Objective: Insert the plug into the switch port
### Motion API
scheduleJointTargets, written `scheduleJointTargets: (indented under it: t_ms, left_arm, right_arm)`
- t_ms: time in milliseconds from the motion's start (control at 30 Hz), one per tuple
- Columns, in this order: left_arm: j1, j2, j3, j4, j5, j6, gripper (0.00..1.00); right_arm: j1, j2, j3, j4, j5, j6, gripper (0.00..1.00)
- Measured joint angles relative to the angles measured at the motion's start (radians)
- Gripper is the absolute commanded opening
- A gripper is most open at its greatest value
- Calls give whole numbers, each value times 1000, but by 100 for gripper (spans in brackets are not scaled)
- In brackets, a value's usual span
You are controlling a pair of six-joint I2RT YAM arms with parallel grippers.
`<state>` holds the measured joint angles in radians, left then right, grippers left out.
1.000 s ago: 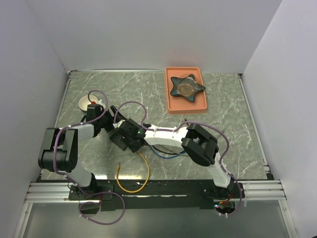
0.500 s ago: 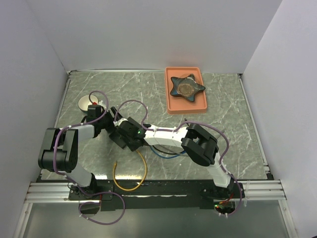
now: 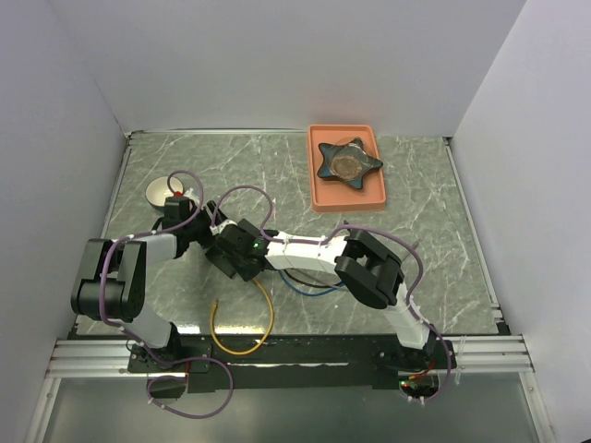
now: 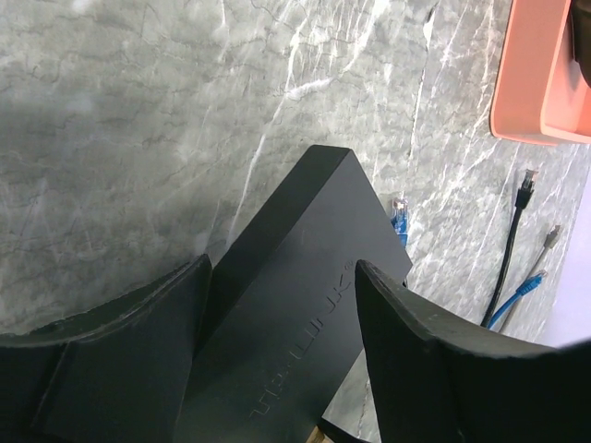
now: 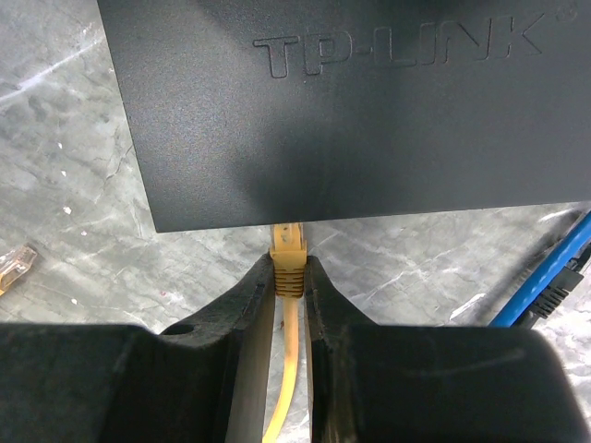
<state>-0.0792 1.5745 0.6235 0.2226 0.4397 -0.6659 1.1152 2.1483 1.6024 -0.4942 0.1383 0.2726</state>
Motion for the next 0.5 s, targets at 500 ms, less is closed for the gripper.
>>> scheduleJointTargets:
  t_ms: [500]
  left_arm:
    - [0,0,-1,-16,-14,16,59]
  right_arm:
    - [-3,-37,-83,94,-8,0,0]
